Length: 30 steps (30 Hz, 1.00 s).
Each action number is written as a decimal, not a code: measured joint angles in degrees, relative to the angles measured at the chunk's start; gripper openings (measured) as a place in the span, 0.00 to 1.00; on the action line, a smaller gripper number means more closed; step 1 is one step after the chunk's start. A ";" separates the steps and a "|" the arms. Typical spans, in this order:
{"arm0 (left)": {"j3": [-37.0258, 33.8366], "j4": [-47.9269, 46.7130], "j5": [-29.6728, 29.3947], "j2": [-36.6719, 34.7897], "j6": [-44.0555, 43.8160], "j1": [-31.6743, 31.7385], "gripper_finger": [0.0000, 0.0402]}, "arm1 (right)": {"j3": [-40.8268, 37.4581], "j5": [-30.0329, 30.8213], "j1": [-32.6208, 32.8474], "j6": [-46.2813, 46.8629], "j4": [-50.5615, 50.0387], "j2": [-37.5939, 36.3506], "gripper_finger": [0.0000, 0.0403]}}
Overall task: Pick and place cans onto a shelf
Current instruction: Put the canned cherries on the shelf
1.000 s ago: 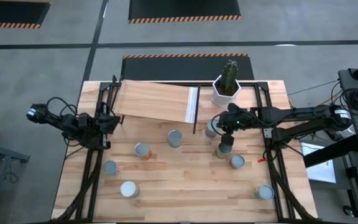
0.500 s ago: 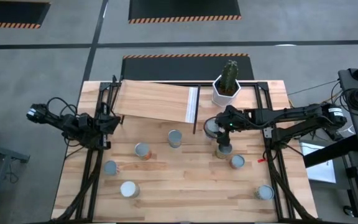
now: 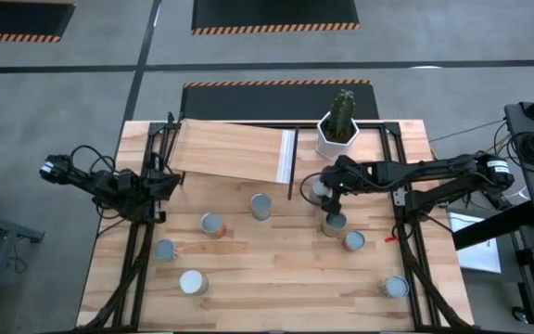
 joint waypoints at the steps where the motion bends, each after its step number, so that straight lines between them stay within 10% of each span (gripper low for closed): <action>1: -0.01 -0.01 0.00 0.00 0.00 0.00 0.00 | 0.00 0.03 -0.07 0.00 0.01 -0.33 0.95; 19: -0.02 -0.58 0.00 0.00 0.02 -0.01 0.00 | -0.02 -1.82 -0.33 0.81 -2.72 3.14 0.94; 30: -0.02 -0.60 0.00 0.00 0.02 0.00 0.00 | -0.02 -1.97 -0.33 1.84 -2.54 4.23 0.70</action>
